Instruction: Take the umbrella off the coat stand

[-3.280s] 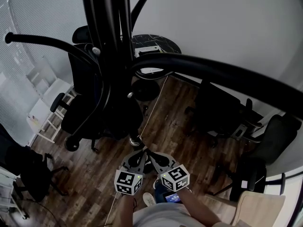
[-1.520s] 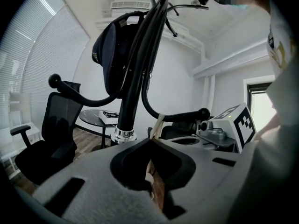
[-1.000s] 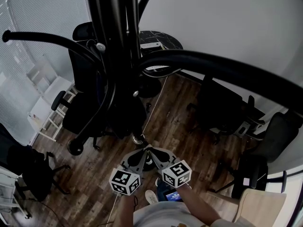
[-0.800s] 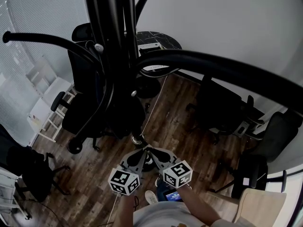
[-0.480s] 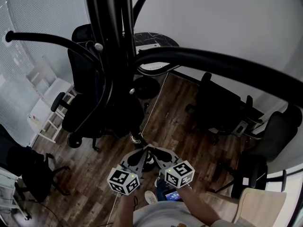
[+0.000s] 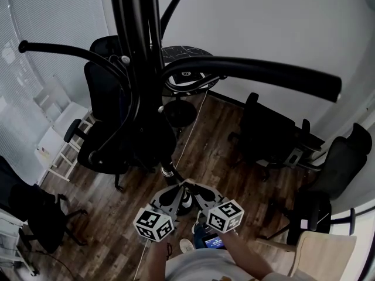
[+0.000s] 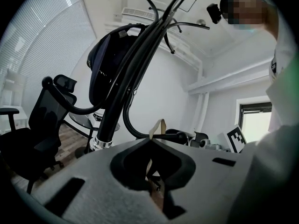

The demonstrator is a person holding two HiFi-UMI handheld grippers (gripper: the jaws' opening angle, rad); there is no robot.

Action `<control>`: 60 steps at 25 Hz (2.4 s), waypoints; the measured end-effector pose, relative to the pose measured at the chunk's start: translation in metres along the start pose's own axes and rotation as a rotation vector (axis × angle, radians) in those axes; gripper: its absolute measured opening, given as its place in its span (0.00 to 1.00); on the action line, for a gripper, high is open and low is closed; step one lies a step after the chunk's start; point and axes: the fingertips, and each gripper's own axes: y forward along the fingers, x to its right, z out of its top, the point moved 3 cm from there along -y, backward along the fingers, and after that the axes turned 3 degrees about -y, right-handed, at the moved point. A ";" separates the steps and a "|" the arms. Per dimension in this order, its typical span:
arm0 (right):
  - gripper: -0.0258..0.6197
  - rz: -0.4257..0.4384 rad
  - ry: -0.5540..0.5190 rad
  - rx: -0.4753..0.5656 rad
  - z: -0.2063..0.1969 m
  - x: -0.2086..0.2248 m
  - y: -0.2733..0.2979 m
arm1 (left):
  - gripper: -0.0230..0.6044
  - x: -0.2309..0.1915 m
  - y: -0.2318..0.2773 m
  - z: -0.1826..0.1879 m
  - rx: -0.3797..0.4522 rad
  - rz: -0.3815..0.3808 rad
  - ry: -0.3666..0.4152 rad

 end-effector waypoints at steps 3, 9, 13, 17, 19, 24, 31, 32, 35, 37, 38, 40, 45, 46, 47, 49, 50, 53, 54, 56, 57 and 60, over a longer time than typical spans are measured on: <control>0.07 0.000 -0.014 0.003 0.002 -0.004 -0.005 | 0.07 0.006 -0.002 0.001 0.002 -0.008 0.005; 0.07 -0.010 -0.019 0.023 0.007 -0.009 -0.015 | 0.07 0.016 -0.005 0.004 0.007 -0.027 0.007; 0.07 -0.021 -0.018 0.047 0.010 -0.012 -0.024 | 0.07 0.026 -0.006 0.006 0.015 -0.051 -0.001; 0.07 -0.034 -0.022 0.055 0.012 -0.015 -0.033 | 0.07 0.033 -0.008 0.006 0.023 -0.066 -0.005; 0.07 -0.043 -0.029 0.056 0.012 -0.017 -0.037 | 0.07 0.037 -0.009 0.006 0.023 -0.073 -0.006; 0.07 -0.060 -0.036 0.073 0.016 -0.022 -0.046 | 0.07 0.044 -0.014 0.008 0.041 -0.102 -0.043; 0.07 -0.073 -0.039 0.088 0.015 -0.033 -0.055 | 0.07 0.051 -0.022 0.007 0.054 -0.129 -0.073; 0.07 -0.069 -0.038 0.084 0.014 -0.035 -0.056 | 0.07 0.051 -0.023 0.007 0.054 -0.126 -0.073; 0.07 -0.060 -0.033 0.081 0.011 -0.039 -0.061 | 0.07 0.054 -0.027 0.005 0.053 -0.123 -0.071; 0.07 -0.056 -0.025 0.088 0.009 -0.041 -0.063 | 0.07 0.055 -0.031 0.004 0.051 -0.120 -0.066; 0.07 -0.053 -0.020 0.088 0.008 -0.042 -0.064 | 0.07 0.055 -0.033 0.003 0.049 -0.114 -0.063; 0.07 -0.046 -0.013 0.086 0.007 -0.043 -0.065 | 0.07 0.057 -0.035 0.002 0.045 -0.103 -0.062; 0.07 -0.021 0.005 0.083 0.004 -0.050 -0.075 | 0.07 0.063 -0.044 0.000 0.045 -0.065 -0.052; 0.07 -0.014 0.005 0.084 0.004 -0.053 -0.076 | 0.07 0.064 -0.046 0.001 0.047 -0.057 -0.050; 0.07 -0.007 0.005 0.084 0.005 -0.055 -0.078 | 0.07 0.065 -0.048 0.002 0.050 -0.051 -0.048; 0.07 0.006 0.005 0.082 0.005 -0.060 -0.085 | 0.07 0.073 -0.053 0.001 0.055 -0.043 -0.047; 0.07 0.013 0.005 0.082 0.005 -0.063 -0.089 | 0.07 0.078 -0.055 0.001 0.060 -0.040 -0.045; 0.07 0.031 -0.002 0.088 0.009 -0.069 -0.096 | 0.07 0.087 -0.061 0.004 0.078 -0.026 -0.038; 0.07 0.035 -0.006 0.087 0.009 -0.071 -0.100 | 0.07 0.089 -0.064 0.004 0.082 -0.021 -0.040; 0.07 0.040 -0.009 0.086 0.009 -0.074 -0.107 | 0.07 0.094 -0.069 0.003 0.090 -0.013 -0.043; 0.07 0.043 -0.009 0.087 0.009 -0.076 -0.111 | 0.07 0.097 -0.071 0.003 0.093 -0.010 -0.043; 0.07 0.051 -0.009 0.094 0.010 -0.081 -0.122 | 0.07 0.108 -0.075 0.002 0.099 -0.006 -0.036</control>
